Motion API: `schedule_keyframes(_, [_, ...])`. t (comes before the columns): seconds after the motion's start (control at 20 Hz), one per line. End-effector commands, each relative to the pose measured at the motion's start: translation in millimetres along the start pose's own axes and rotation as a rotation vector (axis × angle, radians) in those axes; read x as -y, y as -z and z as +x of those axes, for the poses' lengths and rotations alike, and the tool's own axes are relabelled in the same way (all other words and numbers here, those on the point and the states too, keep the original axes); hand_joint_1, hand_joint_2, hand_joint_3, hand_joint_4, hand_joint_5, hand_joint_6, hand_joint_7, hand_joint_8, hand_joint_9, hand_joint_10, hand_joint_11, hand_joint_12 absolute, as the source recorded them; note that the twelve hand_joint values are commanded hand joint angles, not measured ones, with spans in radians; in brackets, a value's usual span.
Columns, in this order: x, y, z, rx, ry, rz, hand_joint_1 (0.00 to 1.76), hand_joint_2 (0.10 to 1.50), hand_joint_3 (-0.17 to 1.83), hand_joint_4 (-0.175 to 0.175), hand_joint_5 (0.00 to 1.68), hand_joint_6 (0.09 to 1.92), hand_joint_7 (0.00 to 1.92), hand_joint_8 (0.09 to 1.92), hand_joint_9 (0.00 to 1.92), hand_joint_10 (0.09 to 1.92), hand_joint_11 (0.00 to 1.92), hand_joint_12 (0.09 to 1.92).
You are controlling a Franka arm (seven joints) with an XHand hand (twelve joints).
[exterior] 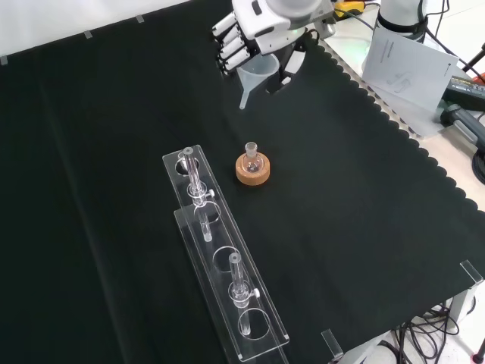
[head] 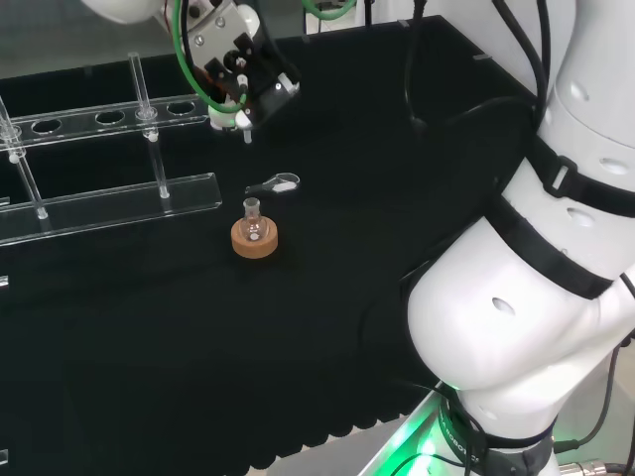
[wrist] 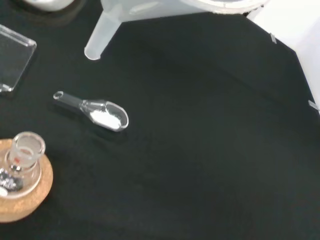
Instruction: Place the funnel on the round-bottom flask.
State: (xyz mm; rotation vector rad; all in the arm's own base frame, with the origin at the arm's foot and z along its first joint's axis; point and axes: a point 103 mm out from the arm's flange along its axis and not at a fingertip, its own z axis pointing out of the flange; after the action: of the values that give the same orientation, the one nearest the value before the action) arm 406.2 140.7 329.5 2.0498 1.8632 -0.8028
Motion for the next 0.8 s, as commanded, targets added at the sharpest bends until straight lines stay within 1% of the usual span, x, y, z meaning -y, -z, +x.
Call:
schedule_keyframes(0.05, [1, -20, 20, 0.007, 0.030, 0.040, 0.77, 0.74, 0.56, -0.047, 0.61, 0.77, 0.64, 0.83, 0.91, 0.65, 0.47, 1.30])
schedule_keyframes(0.25, [-1, -34, 29, 0.013, 0.045, 0.060, 0.77, 0.74, 0.56, -0.047, 0.61, 0.77, 0.64, 0.83, 0.91, 0.65, 0.47, 1.30])
schedule_keyframes(0.45, [-3, -47, 36, 0.019, 0.052, 0.095, 0.77, 0.74, 0.56, -0.047, 0.60, 0.77, 0.64, 0.83, 0.90, 0.65, 0.47, 1.30])
schedule_keyframes(0.8, [-5, -58, 48, 0.030, 0.080, 0.109, 0.77, 0.74, 0.56, -0.047, 0.60, 0.77, 0.63, 0.83, 0.90, 0.66, 0.47, 1.30])
